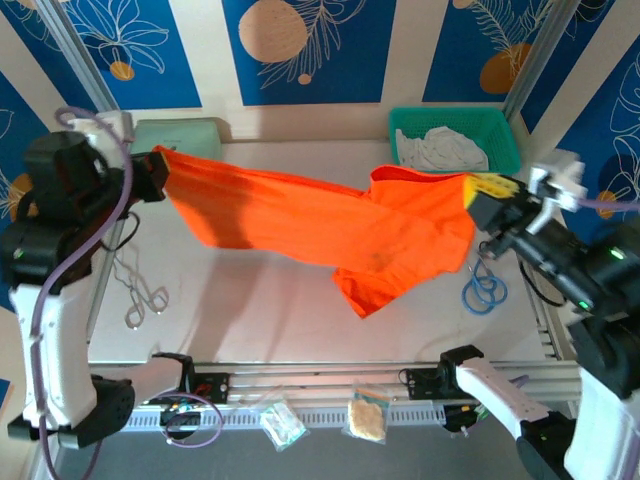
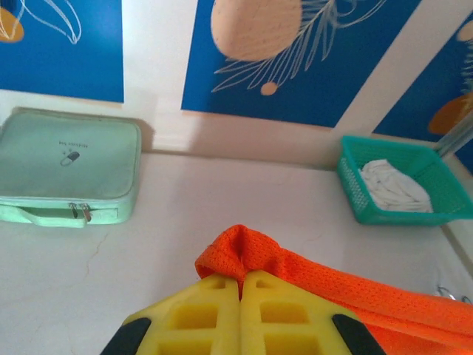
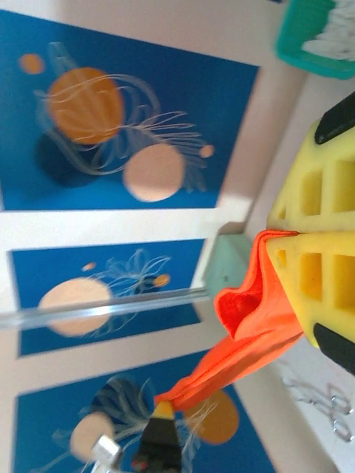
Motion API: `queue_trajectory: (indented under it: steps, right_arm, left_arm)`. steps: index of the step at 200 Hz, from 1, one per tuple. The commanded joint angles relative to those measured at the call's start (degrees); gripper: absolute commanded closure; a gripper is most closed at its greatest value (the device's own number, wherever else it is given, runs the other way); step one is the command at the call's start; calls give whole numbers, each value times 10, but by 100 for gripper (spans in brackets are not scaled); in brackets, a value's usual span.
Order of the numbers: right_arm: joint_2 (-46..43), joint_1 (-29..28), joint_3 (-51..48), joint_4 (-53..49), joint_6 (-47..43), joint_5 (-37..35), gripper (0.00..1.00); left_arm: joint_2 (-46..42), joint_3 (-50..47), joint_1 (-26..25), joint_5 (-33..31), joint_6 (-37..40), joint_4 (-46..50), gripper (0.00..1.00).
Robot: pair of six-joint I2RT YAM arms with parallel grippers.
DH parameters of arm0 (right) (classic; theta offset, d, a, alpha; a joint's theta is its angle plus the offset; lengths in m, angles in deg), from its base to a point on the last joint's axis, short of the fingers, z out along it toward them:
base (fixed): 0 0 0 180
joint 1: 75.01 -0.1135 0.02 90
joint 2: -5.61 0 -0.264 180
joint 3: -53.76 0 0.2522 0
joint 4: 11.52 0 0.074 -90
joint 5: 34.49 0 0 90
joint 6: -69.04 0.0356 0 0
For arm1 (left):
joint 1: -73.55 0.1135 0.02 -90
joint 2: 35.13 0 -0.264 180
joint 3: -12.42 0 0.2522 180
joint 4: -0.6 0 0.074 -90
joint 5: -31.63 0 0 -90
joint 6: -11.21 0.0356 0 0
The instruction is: Fold and stack the t-shirts
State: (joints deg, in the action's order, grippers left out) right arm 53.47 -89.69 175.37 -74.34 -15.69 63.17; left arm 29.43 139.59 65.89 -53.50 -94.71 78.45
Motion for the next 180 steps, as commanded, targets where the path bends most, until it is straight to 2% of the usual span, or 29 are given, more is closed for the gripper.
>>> queue_trajectory:
  steps: [1, 32, 59, 88, 111, 149, 180]
  right_arm:
    - [11, 5, 92, -55, -2, 50, 100]
    - [48, 37, 225, -107, 8, 72, 100]
    - [60, 45, 271, -119, 12, 52, 100]
    - [73, 48, 282, -123, -1, 19, 100]
    - [91, 47, 260, -120, -10, 2, 100]
    - [122, 47, 148, -72, -30, -31, 100]
    - [173, 48, 49, -12, -45, -48, 100]
  left_arm:
    - [-27, 53, 5, 3, 13, 73, 100]
    - [-42, 137, 5, -4, 7, 89, 100]
    - [-28, 198, 5, -10, 7, 103, 100]
    - [-14, 208, 5, -17, 14, 104, 100]
    - [-5, 191, 6, -29, 24, 96, 100]
    - [8, 119, 6, -68, 45, 50, 100]
    - [27, -8, 5, -121, 63, -28, 100]
